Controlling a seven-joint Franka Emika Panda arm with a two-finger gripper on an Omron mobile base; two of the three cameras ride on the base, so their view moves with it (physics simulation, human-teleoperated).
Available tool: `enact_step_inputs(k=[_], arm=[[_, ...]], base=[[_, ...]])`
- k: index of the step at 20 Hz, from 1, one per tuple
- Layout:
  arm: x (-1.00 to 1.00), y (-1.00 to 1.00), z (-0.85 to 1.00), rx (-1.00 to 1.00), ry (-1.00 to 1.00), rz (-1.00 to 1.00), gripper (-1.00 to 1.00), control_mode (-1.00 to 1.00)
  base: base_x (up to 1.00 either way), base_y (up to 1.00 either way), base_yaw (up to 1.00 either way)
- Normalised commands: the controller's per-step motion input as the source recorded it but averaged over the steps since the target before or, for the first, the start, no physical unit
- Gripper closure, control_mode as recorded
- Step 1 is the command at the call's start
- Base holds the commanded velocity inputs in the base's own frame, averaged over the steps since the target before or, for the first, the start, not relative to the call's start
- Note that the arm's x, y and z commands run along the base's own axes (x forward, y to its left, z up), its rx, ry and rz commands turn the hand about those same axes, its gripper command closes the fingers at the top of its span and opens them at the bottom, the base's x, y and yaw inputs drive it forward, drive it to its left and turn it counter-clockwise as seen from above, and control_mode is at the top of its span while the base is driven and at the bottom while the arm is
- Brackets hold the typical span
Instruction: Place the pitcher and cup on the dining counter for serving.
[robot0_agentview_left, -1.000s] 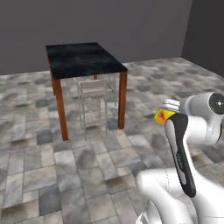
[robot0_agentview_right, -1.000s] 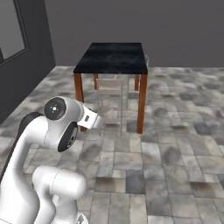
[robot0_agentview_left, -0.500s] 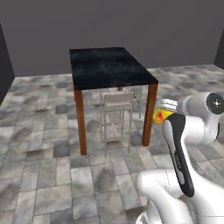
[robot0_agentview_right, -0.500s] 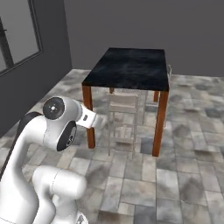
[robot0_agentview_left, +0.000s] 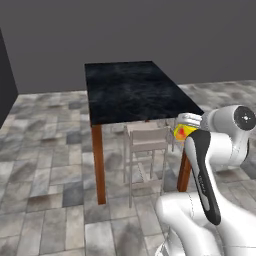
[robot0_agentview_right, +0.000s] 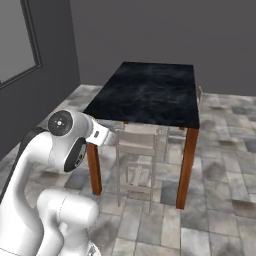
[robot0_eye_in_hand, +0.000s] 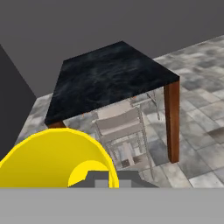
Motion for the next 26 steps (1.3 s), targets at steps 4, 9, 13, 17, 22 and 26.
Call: enact_step_inputs(k=[4,9,13,17,22,26], arm=[[0.0,0.0,0.0,0.0,0.0,0.0,1.0,1.0],[0.0,0.0,0.0,0.0,0.0,0.0,1.0,1.0],[0.5,0.0,0.02,0.0,0.09,0.0,1.0,-1.0],[1.0,0.0,0.0,0.0,0.2,0.0,1.0,-1.0],[0.99,0.0,-0.11,0.0,0.22,-0.03,1.0,-1.0],[0.96,0.0,-0.28,0.0,0.13,-0.03,1.0,-1.0]], base=[[1.0,-0.03,0.01],[0.96,0.0,0.0],[0.46,0.0,0.0],[0.0,0.0,0.0],[0.0,0.0,0.0],[0.0,0.0,0.0]])
